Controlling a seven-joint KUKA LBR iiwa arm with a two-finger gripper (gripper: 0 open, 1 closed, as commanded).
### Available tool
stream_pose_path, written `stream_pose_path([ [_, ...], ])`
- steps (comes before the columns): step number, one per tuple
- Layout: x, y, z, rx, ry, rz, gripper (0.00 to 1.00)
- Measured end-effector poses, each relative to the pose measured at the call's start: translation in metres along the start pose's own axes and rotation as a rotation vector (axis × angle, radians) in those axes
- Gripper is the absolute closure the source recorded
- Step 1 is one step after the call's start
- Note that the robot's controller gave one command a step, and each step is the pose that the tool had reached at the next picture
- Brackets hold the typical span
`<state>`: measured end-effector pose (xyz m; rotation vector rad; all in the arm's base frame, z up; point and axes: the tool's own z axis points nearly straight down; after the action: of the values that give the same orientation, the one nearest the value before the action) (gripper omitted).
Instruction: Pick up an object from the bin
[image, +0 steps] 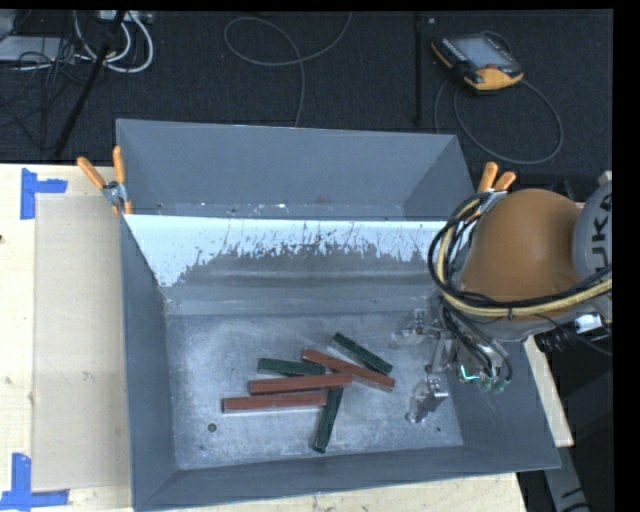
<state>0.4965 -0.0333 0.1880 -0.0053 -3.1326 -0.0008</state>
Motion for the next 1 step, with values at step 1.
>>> stream_pose_path([
  [1,-0.0017,0.0001,-0.0033,0.001,-0.007,-0.001,0.0],
])
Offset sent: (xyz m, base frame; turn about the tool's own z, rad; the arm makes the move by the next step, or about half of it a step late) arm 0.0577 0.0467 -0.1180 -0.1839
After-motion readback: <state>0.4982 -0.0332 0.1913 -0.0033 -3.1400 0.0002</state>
